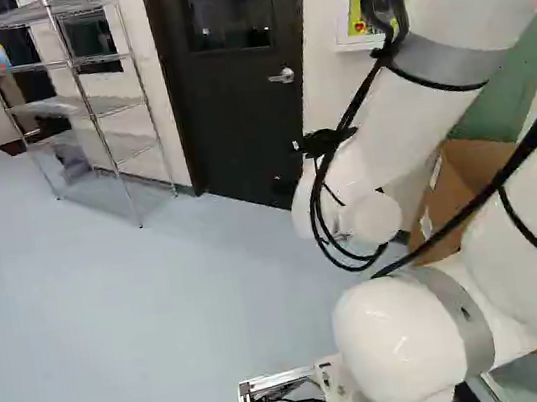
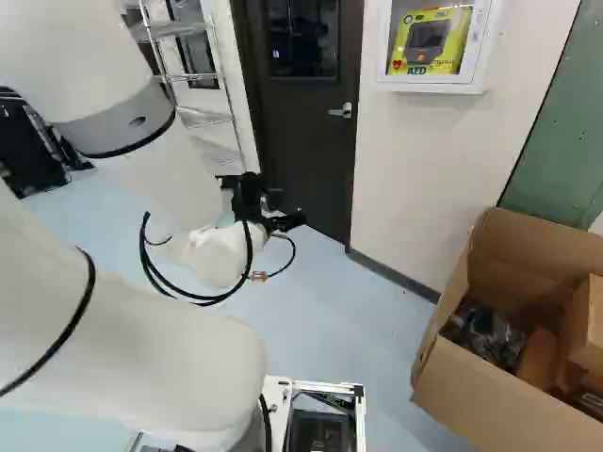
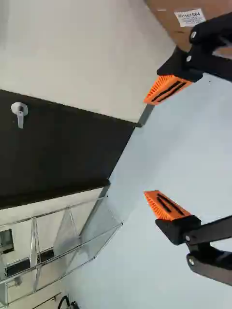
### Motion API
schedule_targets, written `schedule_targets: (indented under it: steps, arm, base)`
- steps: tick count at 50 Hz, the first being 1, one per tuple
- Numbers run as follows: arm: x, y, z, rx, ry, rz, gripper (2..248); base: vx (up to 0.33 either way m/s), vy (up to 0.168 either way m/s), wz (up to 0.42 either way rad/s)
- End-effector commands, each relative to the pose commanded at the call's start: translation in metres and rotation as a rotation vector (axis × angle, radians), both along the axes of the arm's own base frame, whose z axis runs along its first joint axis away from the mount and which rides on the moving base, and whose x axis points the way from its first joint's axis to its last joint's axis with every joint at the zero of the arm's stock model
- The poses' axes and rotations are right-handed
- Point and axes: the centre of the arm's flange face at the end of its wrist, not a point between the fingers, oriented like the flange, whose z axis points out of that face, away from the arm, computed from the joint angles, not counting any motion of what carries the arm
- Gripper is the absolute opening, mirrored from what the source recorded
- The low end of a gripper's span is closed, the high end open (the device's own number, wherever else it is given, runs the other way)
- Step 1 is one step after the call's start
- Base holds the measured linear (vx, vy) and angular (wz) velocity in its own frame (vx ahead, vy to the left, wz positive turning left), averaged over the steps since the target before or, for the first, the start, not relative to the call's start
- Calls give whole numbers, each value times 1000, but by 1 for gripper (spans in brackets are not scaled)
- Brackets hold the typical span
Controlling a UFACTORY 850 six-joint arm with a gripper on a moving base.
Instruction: Open the door and move inside
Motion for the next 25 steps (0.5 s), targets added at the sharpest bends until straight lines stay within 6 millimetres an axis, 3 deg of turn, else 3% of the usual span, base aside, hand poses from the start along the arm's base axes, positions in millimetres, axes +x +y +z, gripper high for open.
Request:
schedule_targets:
  steps: [25]
  arm:
    - [0, 0, 0, 0, 0, 0, 247]
  base:
    - [0, 0, 0]
